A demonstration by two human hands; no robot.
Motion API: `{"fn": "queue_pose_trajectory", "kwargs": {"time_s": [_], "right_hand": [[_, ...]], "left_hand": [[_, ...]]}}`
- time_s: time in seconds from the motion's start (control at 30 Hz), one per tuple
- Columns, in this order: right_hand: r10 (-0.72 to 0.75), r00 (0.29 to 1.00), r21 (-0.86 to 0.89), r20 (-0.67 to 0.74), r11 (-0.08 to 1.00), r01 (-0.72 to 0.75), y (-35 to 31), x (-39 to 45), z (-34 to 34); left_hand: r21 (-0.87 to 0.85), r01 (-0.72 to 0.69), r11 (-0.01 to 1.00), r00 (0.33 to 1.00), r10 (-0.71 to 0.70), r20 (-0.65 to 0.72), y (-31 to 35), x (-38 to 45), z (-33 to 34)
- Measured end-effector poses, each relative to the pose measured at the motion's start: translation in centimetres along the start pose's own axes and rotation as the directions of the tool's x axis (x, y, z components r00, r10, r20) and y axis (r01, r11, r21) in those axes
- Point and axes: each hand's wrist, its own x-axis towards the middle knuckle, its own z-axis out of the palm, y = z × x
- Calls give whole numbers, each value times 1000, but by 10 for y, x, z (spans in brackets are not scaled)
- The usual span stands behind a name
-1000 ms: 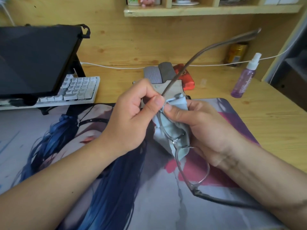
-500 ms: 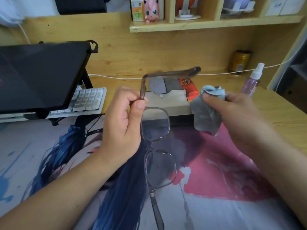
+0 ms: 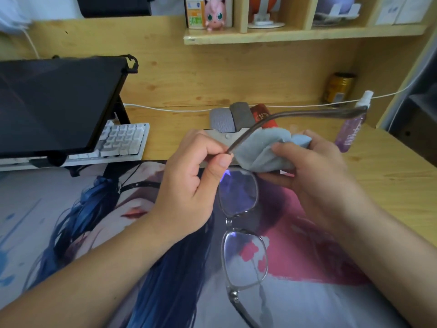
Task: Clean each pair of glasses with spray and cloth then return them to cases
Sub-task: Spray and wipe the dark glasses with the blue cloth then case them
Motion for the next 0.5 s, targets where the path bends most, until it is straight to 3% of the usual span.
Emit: {"fn": "queue_pose_trajectory", "kwargs": {"time_s": [0.1,0.27,0.4,0.5], "right_hand": [[80,981,-15,175,997,-79,1,-7,-2],[147,874,-68,464,989,-131,-7,-21,2],[202,877,36,436,970,-242,-16,-16,-5],[171,891,-23,421,984,-178,-16,-16,-2]], "left_hand": [[53,27,998,1000,-26,-15,-6,1,-2],[107,25,994,999,-22,-24,-11,3,-6],[85,21,996,999,-17,-37,-10,3,-7],[69,-7,998,999,10,-44,-6,3,-6]]}}
